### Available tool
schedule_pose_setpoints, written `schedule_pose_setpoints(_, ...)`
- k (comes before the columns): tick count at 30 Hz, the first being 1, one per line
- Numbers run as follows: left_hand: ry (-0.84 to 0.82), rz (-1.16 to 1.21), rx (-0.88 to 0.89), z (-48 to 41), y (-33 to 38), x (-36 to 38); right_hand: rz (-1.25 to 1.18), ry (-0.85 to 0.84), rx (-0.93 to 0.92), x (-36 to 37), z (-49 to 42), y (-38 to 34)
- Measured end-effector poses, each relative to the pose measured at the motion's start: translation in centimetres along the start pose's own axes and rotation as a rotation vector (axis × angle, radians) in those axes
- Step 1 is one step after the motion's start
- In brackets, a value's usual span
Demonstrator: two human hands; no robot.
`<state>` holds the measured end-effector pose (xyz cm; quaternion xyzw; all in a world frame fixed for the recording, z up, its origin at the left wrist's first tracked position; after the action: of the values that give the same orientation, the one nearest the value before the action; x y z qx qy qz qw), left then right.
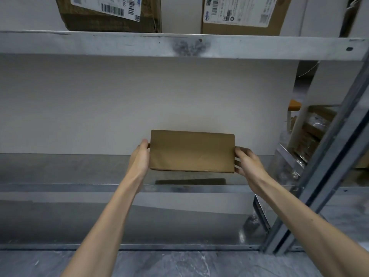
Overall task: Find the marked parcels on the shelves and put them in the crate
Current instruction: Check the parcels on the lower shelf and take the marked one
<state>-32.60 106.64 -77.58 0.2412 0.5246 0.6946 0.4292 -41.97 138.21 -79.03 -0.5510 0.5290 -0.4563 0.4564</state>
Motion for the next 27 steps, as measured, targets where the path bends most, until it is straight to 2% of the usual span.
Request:
schedule_pose_setpoints(7, -0.003, 0.014, 0.002, 1.1, -0.3, -0.3, 0.007, -0.057, 0.033, 0.3, 1.4, 0.1)
schedule_pose_setpoints(17, 0.101, -0.051, 0.062, 2.6, 0.6, -0.5, -0.069, -0.009, 0.039, -0.8, 1.1, -1.2)
schedule_pose_setpoints(24, 0.083, 0.144, 0.021, 3.0, 1.3, 0.0, -0.111, 0.010, 0.025, -1.8, 0.6, -1.9)
schedule_pose_setpoints(27, 0.106, 0.145, -0.002, 2.9, 1.3, -0.2, -0.106, -0.001, -0.009, -2.1, 1.0, -2.3)
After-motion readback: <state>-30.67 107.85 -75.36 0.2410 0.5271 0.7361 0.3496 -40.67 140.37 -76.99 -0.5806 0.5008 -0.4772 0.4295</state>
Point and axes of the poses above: each hand's wrist, its own z-axis away from the middle knuckle, its own x-axis out of the palm, y = z × x, the point moved 8 cm from there along -z, towards the middle knuckle, and after that the axes turned 14 degrees about -x, right-handed, at the moved point
